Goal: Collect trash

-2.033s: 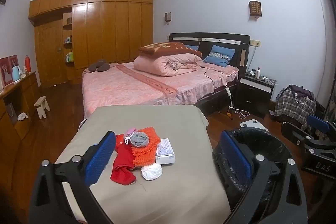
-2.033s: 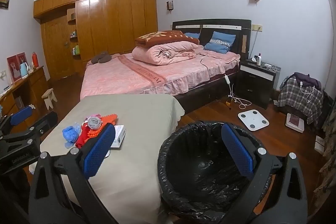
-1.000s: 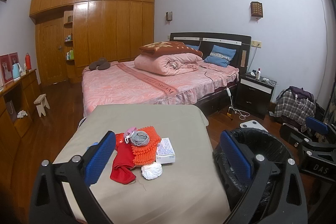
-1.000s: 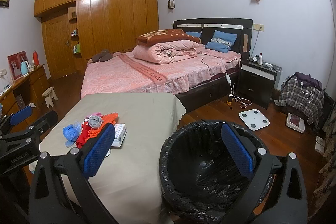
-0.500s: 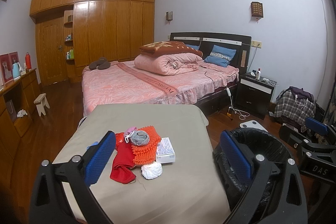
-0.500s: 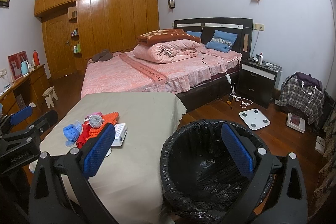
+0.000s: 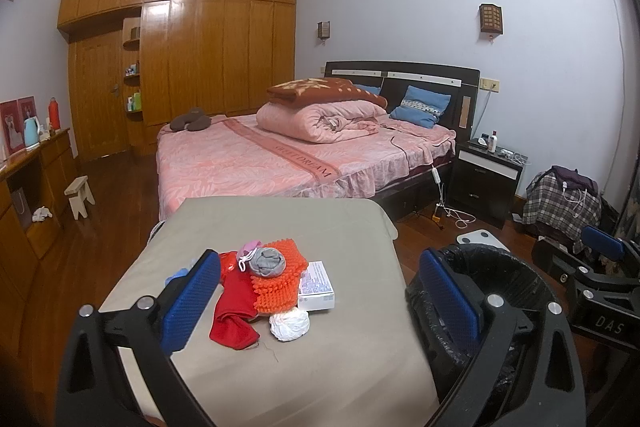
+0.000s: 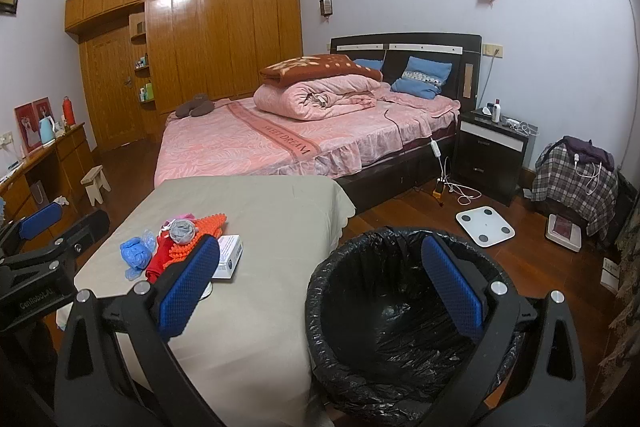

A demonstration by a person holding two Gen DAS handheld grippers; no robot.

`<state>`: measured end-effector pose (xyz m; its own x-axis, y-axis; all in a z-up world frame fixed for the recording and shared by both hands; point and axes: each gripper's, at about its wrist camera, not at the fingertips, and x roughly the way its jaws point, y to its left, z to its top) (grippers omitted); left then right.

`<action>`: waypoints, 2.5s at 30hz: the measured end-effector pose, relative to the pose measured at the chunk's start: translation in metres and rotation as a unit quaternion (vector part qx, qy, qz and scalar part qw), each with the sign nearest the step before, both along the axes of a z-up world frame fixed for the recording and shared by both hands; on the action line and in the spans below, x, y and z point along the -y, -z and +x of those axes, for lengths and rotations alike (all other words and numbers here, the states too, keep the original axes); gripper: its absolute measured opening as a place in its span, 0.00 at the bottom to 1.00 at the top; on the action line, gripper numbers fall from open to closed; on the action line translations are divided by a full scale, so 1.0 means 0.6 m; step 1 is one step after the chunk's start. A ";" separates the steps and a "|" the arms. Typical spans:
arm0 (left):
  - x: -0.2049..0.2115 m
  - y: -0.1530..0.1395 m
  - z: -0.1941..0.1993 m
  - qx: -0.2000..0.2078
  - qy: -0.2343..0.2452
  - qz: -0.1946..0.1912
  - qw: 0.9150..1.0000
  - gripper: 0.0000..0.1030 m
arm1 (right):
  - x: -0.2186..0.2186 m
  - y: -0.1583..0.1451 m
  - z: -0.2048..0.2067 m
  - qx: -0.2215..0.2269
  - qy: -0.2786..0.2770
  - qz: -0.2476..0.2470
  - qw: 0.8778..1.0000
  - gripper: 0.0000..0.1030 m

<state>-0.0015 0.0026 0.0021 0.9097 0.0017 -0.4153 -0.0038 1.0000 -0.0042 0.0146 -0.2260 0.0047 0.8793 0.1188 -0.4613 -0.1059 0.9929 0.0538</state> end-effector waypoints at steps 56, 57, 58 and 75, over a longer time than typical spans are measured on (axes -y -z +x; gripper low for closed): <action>-0.231 0.191 0.216 -0.066 -0.084 -0.010 0.994 0.83 | -0.244 0.191 0.287 -0.069 -0.072 -0.009 0.995 0.93; -0.231 0.193 0.229 -0.067 -0.081 -0.012 0.994 0.83 | -0.246 0.192 0.294 -0.069 -0.071 -0.012 0.995 0.93; -0.231 0.195 0.241 -0.068 -0.079 -0.015 0.994 0.82 | -0.249 0.193 0.298 -0.067 -0.071 -0.016 0.995 0.93; -0.249 0.273 0.375 -0.145 -0.002 -0.086 0.986 0.27 | -0.278 0.207 0.338 -0.069 -0.086 -0.029 0.994 0.93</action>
